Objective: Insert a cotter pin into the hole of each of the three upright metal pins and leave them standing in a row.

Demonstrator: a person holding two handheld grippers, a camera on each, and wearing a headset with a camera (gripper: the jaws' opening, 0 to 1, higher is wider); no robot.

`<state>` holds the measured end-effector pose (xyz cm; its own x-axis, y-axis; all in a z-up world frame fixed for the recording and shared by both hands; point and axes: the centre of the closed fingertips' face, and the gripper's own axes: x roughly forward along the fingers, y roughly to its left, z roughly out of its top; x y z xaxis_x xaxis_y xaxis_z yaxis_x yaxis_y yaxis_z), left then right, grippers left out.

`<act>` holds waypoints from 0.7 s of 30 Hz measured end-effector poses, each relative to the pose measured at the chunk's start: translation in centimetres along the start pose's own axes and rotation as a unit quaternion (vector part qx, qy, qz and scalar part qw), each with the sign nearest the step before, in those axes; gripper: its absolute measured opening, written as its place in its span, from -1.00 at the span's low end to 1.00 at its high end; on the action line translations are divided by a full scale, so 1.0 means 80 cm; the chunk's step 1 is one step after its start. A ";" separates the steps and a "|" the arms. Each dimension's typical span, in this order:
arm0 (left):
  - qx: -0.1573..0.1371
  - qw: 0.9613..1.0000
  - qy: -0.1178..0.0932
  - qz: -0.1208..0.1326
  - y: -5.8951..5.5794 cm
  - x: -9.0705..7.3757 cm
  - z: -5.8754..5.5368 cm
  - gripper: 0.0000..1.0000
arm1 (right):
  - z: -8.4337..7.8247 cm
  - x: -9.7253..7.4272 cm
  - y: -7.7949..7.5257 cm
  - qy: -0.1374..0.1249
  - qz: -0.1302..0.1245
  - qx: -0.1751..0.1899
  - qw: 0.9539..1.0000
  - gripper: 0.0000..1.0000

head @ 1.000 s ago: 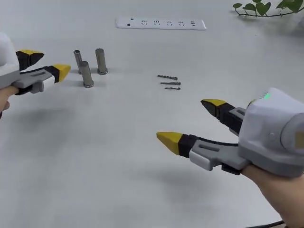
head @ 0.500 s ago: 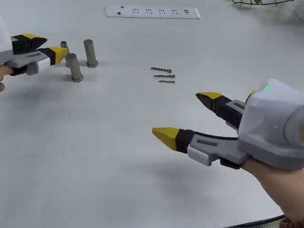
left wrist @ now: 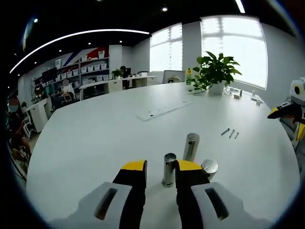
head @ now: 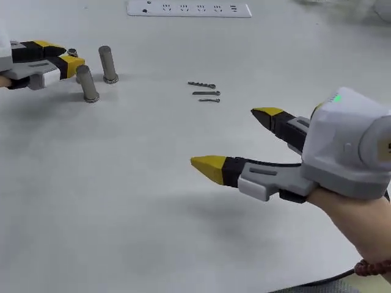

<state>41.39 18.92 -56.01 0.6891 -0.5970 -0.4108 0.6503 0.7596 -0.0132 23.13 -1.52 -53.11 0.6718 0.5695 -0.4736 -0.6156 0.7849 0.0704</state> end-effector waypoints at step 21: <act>0.006 0.999 0.012 -0.036 -0.021 0.007 0.009 -0.88 | -0.014 -0.004 -0.016 0.018 -0.013 -0.016 1.000 0.71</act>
<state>40.91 17.16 -55.56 0.6334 -0.6430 -0.4306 0.7010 0.7124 -0.0328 23.28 -2.96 -54.03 0.6731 0.5383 -0.5071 -0.6108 0.7912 0.0292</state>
